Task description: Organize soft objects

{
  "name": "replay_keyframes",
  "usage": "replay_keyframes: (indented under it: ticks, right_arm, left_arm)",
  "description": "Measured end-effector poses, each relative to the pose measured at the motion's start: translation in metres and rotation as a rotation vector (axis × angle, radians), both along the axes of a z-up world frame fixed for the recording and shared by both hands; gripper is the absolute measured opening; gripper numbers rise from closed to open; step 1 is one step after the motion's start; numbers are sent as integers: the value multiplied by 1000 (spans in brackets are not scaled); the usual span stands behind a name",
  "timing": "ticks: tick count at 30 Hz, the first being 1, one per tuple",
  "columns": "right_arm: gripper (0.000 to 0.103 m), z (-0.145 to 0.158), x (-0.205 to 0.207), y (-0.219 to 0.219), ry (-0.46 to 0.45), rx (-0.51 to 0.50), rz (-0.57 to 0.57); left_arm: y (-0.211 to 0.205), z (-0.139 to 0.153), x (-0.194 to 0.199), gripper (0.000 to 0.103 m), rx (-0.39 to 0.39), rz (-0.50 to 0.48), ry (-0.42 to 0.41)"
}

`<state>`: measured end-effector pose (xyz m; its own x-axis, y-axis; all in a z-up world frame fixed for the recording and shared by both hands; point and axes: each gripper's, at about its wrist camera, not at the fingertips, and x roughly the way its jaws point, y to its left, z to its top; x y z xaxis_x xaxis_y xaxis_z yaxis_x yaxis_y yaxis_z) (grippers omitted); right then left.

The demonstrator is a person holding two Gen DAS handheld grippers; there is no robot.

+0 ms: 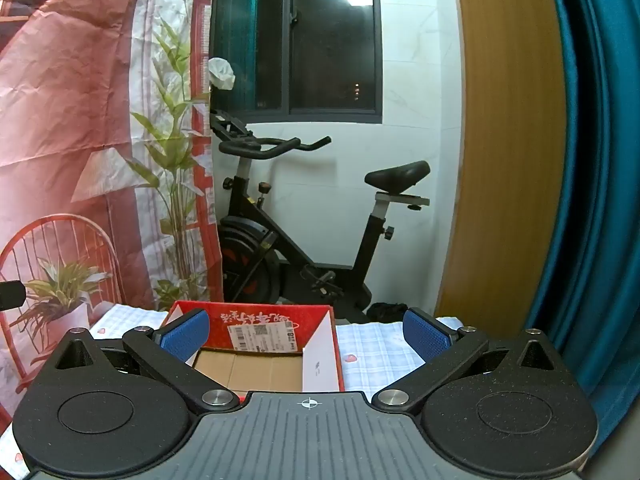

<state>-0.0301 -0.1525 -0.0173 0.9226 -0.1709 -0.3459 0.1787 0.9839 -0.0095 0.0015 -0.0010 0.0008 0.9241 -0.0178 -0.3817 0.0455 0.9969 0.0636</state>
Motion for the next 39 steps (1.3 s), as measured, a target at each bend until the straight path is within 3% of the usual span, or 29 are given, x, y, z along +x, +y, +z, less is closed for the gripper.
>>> replay_keyframes:
  ticks: [2, 14, 39]
  right_arm:
    - [103, 0, 0, 0, 2, 2, 1]
    - [103, 1, 0, 1, 0, -3, 0]
    - [103, 1, 0, 0, 1, -1, 1]
  left_arm:
    - [7, -1, -1, 103, -31, 10, -2]
    - [2, -3, -3, 103, 5, -2, -11]
    - [5, -3, -2, 103, 5, -6, -13]
